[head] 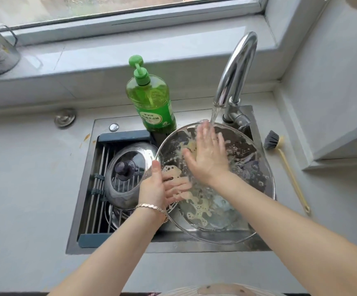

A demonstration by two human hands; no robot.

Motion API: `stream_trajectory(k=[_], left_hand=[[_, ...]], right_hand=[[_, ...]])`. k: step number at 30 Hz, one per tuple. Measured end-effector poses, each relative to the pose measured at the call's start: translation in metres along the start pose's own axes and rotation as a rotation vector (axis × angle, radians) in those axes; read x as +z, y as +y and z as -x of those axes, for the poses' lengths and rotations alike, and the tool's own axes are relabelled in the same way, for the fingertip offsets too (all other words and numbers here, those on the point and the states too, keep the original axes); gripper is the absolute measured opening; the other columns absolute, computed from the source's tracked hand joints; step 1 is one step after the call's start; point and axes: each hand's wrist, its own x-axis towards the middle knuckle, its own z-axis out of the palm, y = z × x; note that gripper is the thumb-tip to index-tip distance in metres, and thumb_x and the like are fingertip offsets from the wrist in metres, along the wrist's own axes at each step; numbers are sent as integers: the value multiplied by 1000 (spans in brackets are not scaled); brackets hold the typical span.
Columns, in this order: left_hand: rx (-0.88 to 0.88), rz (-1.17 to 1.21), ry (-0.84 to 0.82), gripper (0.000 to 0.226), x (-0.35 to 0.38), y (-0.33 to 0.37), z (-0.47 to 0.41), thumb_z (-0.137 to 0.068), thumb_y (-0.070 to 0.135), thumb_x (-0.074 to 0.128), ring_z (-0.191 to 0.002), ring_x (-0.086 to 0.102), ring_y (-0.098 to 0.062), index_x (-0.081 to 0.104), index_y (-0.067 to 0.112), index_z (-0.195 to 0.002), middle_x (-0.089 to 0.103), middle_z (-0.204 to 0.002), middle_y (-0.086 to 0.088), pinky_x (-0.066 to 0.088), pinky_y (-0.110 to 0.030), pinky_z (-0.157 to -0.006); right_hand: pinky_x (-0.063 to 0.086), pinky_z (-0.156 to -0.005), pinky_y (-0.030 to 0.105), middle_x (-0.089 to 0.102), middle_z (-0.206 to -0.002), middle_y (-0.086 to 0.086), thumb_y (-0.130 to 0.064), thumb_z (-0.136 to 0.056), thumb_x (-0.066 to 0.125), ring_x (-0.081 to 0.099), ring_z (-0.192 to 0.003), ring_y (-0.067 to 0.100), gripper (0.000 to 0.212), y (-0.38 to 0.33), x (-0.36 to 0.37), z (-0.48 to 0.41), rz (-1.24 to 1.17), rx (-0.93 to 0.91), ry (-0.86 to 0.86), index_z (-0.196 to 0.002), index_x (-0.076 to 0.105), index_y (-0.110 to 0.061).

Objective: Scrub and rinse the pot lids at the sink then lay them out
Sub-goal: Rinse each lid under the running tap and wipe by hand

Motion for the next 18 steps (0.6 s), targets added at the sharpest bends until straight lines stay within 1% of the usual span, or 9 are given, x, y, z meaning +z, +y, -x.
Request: stream_trajectory(k=[3, 6, 8, 10, 11, 12, 14, 16, 18], left_hand=[[16, -23, 28, 58, 8, 0, -1, -94, 54, 31, -59, 67, -24, 64, 7, -85, 70, -70, -12, 57, -35, -53], [74, -24, 97, 58, 1, 4, -8, -86, 63, 35, -77, 68, -20, 67, 15, -88, 71, -82, -5, 56, -34, -72], [87, -3, 104, 73, -7, 7, -12, -72, 75, 38, -85, 70, -23, 68, 12, -93, 73, -90, -8, 55, -38, -83], [86, 76, 87, 72, -13, 11, -13, -78, 71, 36, -79, 71, -25, 64, 7, -94, 73, -85, -14, 58, -37, -75], [95, 117, 74, 66, -14, 12, -13, -85, 65, 33, -73, 72, -24, 62, 6, -93, 73, -81, -14, 60, -34, -67], [103, 138, 64, 61, -16, 14, -14, -89, 60, 30, -70, 72, -23, 59, 6, -93, 73, -78, -14, 59, -31, -61], [112, 166, 58, 59, -19, 15, -14, -91, 57, 28, -69, 72, -23, 58, 7, -94, 72, -80, -15, 59, -30, -58], [120, 173, 59, 58, -22, 16, -11, -90, 57, 30, -67, 71, -23, 59, 6, -93, 72, -79, -15, 58, -30, -58], [102, 172, 62, 59, -26, 16, -12, -90, 57, 31, -64, 71, -22, 59, 5, -93, 72, -78, -16, 57, -29, -54]], right_hand=[[-13, -117, 38, -29, -151, 5, -49, -96, 8, -27, -139, 15, 68, -30, 1, 9, -46, -220, -4, -145, -19, -11], [-15, -115, 34, -31, -148, 2, -44, -88, -4, -29, -137, 12, 65, -40, 9, 34, -17, -470, -76, -142, -20, -13], [-8, -116, 36, -13, -155, 7, -43, -89, 6, -13, -143, 17, 68, -31, 19, 52, 25, -651, -52, -147, -6, -10], [8, -115, 41, 17, -155, 11, -36, -96, 23, 13, -144, 22, 59, -10, 31, 67, 30, -788, -1, -147, 16, -8], [13, -114, 41, 24, -153, 10, -34, -99, 24, 19, -142, 21, 54, 3, 35, 72, 45, -831, 5, -146, 20, -10], [14, -114, 41, 25, -152, 8, -35, -101, 20, 20, -142, 20, 52, 16, 37, 74, 85, -847, 3, -147, 20, -12], [11, -114, 40, 24, -153, 6, -42, -101, 11, 16, -143, 17, 55, 40, 38, 73, 190, -797, -10, -148, 18, -14], [5, -115, 36, 22, -154, 7, -50, -99, 8, 4, -144, 15, 62, 61, 37, 72, 267, -636, -32, -148, 16, -13], [-9, -115, 29, 7, -157, 6, -61, -94, -1, -18, -142, 9, 71, 83, 38, 71, 176, -427, -39, -149, 0, -17]])
